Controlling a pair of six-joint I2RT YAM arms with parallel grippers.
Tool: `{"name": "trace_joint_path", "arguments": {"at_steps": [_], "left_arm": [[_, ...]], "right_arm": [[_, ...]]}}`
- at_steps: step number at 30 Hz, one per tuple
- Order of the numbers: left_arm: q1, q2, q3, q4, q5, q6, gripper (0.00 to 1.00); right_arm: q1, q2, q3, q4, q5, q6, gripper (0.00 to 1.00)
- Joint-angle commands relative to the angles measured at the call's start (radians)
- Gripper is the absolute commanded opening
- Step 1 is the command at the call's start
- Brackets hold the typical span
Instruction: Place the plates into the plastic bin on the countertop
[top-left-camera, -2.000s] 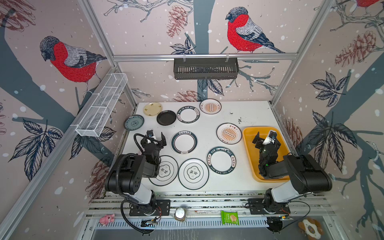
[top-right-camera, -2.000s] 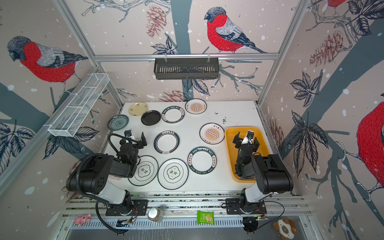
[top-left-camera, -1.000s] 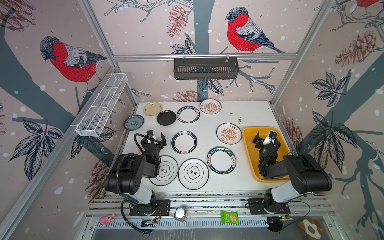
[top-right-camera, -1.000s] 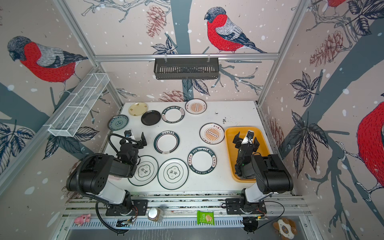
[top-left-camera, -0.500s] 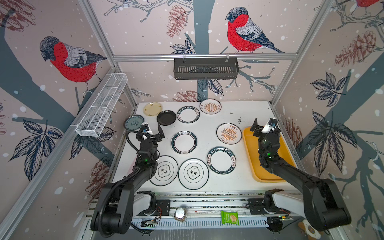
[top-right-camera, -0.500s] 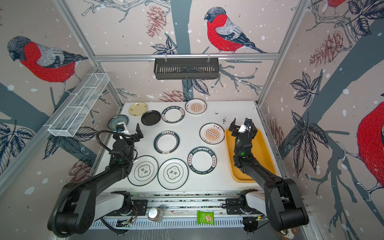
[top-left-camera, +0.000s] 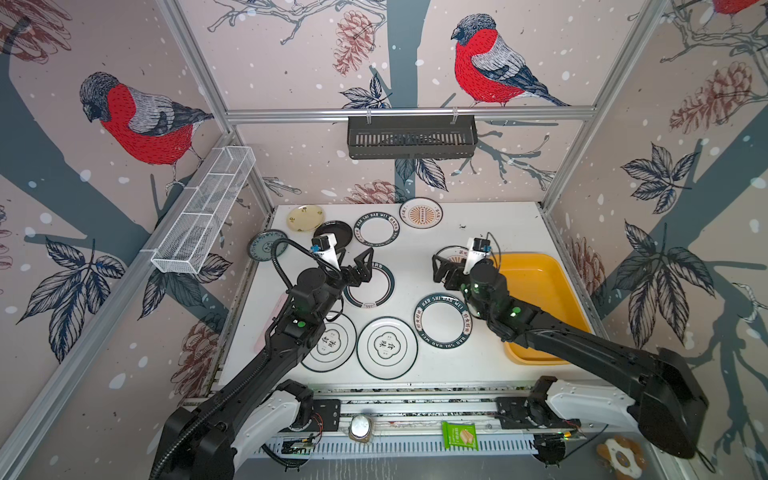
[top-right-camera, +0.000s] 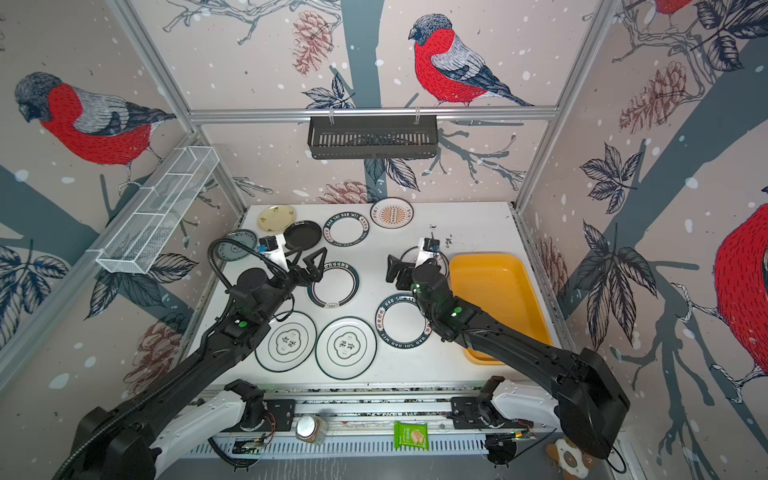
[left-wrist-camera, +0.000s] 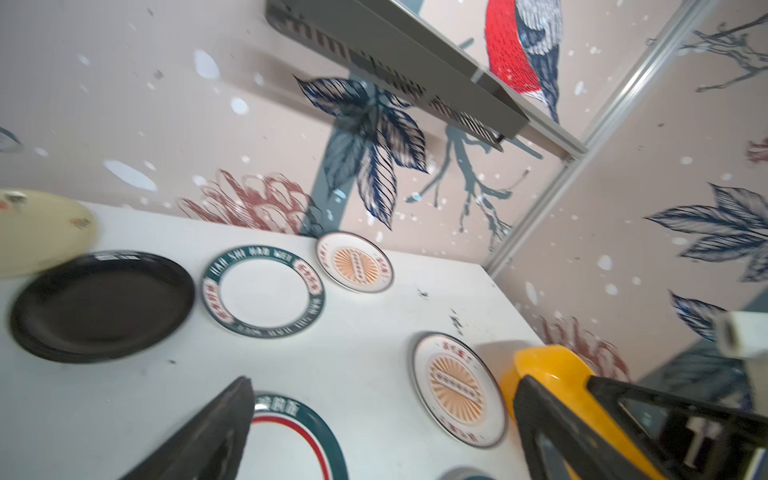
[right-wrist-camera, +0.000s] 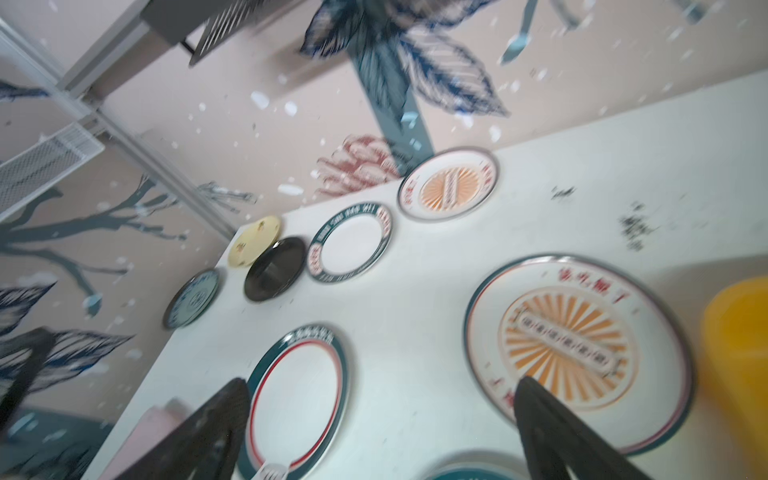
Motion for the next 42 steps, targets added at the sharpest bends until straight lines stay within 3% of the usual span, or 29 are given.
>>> {"name": "trace_joint_path", "arguments": {"at_steps": [1,6,9,13,18,22,25,29,36,42], "left_arm": [[-0.052,-0.053,-0.026,-0.058,0.001,-0.151,0.97],[-0.065,-0.161,-0.093,-0.021,0.053,-0.216,0.97],[-0.065,-0.201,-0.154,0.099,0.095,-0.233,0.97],[-0.060,-0.224,-0.151,0.057,0.087,-0.216,0.97],[-0.060,-0.139,-0.103,-0.002,0.163,-0.129,0.97],[-0.060,-0.054,-0.029,-0.125,0.219,-0.005,0.97],[-0.060,0.022,-0.018,-0.116,0.257,-0.027,0.97],[-0.080,0.140,0.012,-0.108,0.355,-0.006,0.97],[-0.165,0.279,0.033,-0.103,0.446,0.060,0.97],[-0.209,0.334,0.050,-0.128,0.455,0.096,0.97]], "right_arm": [[0.091,0.041,0.038,-0.058,0.087,0.184,1.00],[0.146,0.056,0.058,-0.068,0.128,0.194,1.00],[0.142,0.041,0.037,-0.048,0.148,0.228,1.00],[0.061,0.044,-0.007,0.036,-0.028,0.233,1.00],[-0.035,0.094,-0.003,-0.022,-0.112,0.355,1.00],[-0.044,0.113,0.017,-0.207,-0.110,0.453,1.00],[-0.056,0.131,0.021,-0.376,-0.138,0.552,1.00],[-0.057,0.105,-0.021,-0.462,-0.181,0.618,1.00],[-0.058,-0.085,-0.230,-0.415,-0.242,0.732,1.00],[-0.050,-0.171,-0.302,-0.421,-0.250,0.759,1.00]]}}
